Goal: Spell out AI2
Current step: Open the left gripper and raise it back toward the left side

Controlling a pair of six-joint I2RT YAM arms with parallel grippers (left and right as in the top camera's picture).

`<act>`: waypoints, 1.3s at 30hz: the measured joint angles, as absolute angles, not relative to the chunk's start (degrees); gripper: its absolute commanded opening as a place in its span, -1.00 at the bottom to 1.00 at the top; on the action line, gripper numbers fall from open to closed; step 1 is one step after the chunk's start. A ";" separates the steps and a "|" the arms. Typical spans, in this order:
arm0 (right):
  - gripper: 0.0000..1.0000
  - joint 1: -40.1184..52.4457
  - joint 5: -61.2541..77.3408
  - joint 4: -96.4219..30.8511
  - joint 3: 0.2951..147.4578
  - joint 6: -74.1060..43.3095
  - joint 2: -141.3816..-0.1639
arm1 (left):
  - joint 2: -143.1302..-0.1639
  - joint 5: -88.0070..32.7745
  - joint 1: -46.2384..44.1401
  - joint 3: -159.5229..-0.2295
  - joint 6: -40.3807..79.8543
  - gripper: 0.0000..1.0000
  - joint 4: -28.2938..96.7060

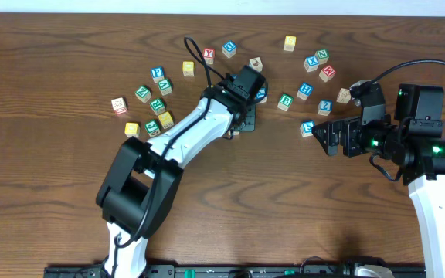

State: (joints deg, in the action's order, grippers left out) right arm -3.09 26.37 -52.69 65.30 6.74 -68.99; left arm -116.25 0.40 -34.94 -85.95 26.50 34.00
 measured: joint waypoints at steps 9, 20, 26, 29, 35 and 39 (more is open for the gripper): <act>0.99 -3.09 26.37 -52.69 65.30 6.72 -68.99 | -113.14 1.50 -34.94 -85.95 24.40 -0.06 34.06; 0.98 -3.09 26.37 -52.69 65.30 6.72 -68.99 | -101.51 1.72 -31.79 -85.95 23.66 -0.05 40.23; 0.99 -3.09 26.37 -52.69 65.30 6.74 -68.99 | -95.04 1.76 -25.76 -85.95 21.78 0.03 45.74; 0.99 -3.09 26.39 -52.12 65.32 6.74 -68.99 | -91.88 1.89 -22.79 -85.95 20.08 0.14 48.45; 0.99 -3.09 26.57 -50.26 65.32 6.74 -68.99 | -86.21 1.89 -16.29 -85.95 16.45 0.25 53.78; 0.98 -3.09 26.63 -49.60 65.32 6.74 -68.99 | -85.25 1.91 -12.93 -85.95 14.63 0.37 56.01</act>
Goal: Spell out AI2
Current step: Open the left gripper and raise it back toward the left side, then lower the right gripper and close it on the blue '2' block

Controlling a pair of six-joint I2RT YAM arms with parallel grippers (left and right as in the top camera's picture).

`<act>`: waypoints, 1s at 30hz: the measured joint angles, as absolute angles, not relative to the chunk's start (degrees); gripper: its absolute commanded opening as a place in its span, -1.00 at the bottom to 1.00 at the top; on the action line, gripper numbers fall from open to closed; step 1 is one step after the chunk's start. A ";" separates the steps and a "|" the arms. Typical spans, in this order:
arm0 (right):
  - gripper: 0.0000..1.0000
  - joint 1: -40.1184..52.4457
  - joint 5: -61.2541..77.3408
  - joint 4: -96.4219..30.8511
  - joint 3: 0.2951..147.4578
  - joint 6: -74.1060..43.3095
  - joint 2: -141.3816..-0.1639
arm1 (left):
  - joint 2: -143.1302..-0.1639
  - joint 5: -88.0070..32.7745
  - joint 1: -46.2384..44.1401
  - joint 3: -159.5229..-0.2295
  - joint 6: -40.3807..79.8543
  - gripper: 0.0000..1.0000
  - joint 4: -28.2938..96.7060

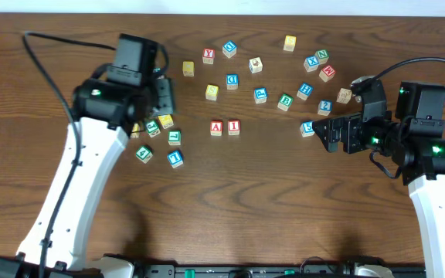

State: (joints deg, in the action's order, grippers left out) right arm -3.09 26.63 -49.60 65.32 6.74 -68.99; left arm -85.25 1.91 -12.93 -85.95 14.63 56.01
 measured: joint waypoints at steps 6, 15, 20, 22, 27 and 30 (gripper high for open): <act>0.88 -3.09 30.44 -46.37 65.32 6.74 -68.99 | -85.27 1.89 -7.68 -85.95 13.02 0.61 57.25; 0.48 -2.74 22.33 -47.75 68.07 -1.04 -70.83 | -85.27 1.89 -4.49 -85.95 12.23 0.96 57.25; 0.36 -2.42 15.27 -53.58 77.03 -4.67 -77.06 | -85.27 1.89 -4.49 -85.95 12.19 0.96 57.30; 0.34 -2.07 12.49 -54.83 80.07 -6.13 -79.96 | -85.27 1.87 -4.49 -85.95 12.19 0.96 57.30; 0.28 0.03 6.24 -54.17 82.89 -11.40 -87.39 | -85.27 1.89 -4.49 -85.95 12.16 0.96 57.25; 0.18 1.21 3.27 -52.86 82.89 -14.57 -91.64 | -85.27 1.89 -4.49 -85.95 12.19 0.96 57.28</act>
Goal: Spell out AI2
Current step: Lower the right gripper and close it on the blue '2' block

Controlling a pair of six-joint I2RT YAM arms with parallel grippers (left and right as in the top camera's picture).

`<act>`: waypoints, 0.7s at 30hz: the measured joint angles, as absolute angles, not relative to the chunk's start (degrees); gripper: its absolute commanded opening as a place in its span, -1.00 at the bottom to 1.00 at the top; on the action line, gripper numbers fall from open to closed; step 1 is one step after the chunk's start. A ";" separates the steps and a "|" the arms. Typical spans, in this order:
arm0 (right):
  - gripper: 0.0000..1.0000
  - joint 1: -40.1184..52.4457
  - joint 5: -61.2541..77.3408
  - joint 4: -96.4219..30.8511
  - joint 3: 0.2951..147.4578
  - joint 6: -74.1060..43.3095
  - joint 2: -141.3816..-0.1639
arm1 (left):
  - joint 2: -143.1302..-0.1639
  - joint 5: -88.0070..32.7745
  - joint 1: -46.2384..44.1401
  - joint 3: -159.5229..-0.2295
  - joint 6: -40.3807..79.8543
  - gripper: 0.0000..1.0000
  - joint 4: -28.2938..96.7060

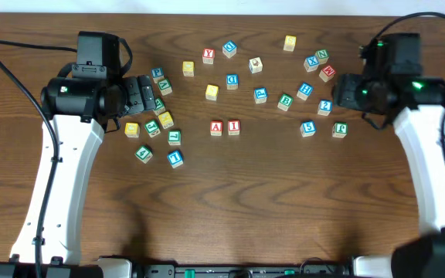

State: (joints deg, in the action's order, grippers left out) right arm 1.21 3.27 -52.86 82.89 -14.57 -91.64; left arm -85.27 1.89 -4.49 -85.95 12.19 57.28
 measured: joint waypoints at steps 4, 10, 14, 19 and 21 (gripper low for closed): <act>-0.01 2.31 0.16 -50.92 82.89 -18.04 -96.38 | -85.27 1.89 -4.49 -85.95 12.16 0.95 57.30; 0.01 4.01 -1.93 -46.68 82.89 -20.40 -102.19 | -85.27 1.89 -4.49 -85.95 12.16 0.96 57.28; 0.05 4.51 -2.20 -45.91 82.89 -20.58 -105.60 | -85.27 1.89 -4.49 -85.95 12.32 0.96 57.28; 0.12 4.51 -2.68 -45.28 82.89 -20.36 -110.34 | -85.27 1.89 -4.49 -85.95 13.06 0.96 57.28; 0.12 4.51 -2.90 -44.91 82.89 -20.36 -111.92 | -85.27 1.89 -4.49 -85.95 13.21 0.95 57.28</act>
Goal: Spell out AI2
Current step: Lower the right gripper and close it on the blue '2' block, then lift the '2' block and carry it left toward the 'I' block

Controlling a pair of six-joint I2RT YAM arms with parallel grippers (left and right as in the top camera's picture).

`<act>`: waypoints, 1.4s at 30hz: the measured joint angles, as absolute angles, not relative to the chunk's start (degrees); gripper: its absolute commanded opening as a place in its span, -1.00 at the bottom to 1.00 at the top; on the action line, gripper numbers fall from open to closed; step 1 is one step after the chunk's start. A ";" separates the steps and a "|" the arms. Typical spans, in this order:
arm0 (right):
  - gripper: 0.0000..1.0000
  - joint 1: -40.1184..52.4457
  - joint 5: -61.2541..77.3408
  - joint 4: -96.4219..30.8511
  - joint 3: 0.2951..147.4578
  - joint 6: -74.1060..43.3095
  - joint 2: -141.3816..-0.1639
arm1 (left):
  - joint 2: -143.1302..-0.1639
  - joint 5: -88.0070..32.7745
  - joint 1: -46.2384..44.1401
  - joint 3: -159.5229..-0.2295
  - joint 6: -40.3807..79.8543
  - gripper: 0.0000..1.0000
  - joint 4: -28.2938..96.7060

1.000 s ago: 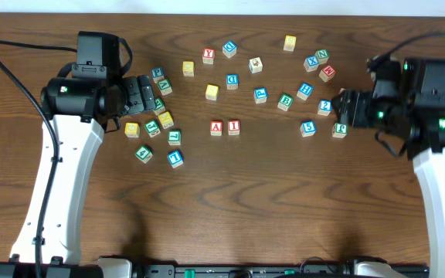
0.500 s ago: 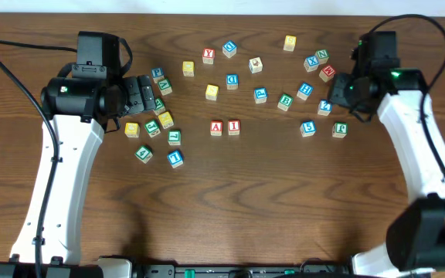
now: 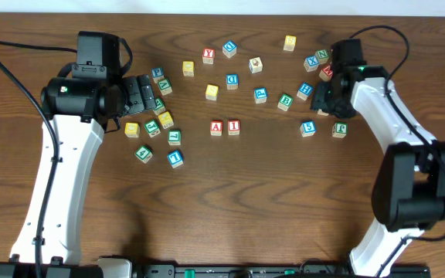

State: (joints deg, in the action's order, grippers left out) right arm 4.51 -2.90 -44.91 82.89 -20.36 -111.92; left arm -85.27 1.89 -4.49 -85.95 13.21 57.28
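A red-lettered A block [image 3: 216,127] and a red I block [image 3: 233,127] stand side by side, touching, at mid-table. My right gripper [image 3: 327,102] is down over the spot right of the blue H block [image 3: 305,90]. Its wrist covers its fingers and whatever lies under it, and no 2 block shows. My left gripper [image 3: 140,94] hangs at the left over the edge of a block cluster, fingers spread, holding nothing.
Loose letter blocks lie across the back: a red Y [image 3: 208,55], a blue D [image 3: 232,80], a green B [image 3: 285,100], a blue X [image 3: 311,62]. A blue block [image 3: 307,128] and a green one [image 3: 340,130] sit near the right gripper. Several more cluster around [image 3: 165,120].
My right arm has swung left and down. Its gripper now covers the place where the blue 2 block stood. The left arm and the A and I blocks have not moved.
First my left gripper was down at mid-table, while the right gripper waited by the blue block at the right. Then the left arm was back at the left, with A and I side by side. The right arm then stood at the back right, and now covers the 2 block's spot.
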 measured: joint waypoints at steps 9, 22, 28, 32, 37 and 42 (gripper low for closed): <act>0.05 4.40 -3.90 -41.45 82.89 -18.98 -117.16 | -85.27 1.89 -4.49 -85.95 13.28 0.96 57.28; -0.19 4.23 -5.02 -38.39 82.89 -16.21 -117.82 | -85.27 1.89 -4.49 -85.95 13.30 0.96 57.28; -0.26 4.05 -4.99 -38.28 82.89 -15.97 -117.82 | -85.27 1.89 -4.49 -85.95 13.30 0.95 57.28; -0.31 3.90 -4.99 -37.63 82.70 -15.90 -117.82 | -85.27 1.89 -4.49 -85.95 13.30 0.96 57.28; -0.51 3.88 -4.99 -36.42 81.10 -15.68 -117.82 | -85.27 1.89 -4.49 -85.95 13.30 0.96 57.28; -0.58 3.88 -5.10 -36.03 80.79 -15.25 -117.82 | -85.27 1.89 -4.49 -85.95 13.30 0.96 57.28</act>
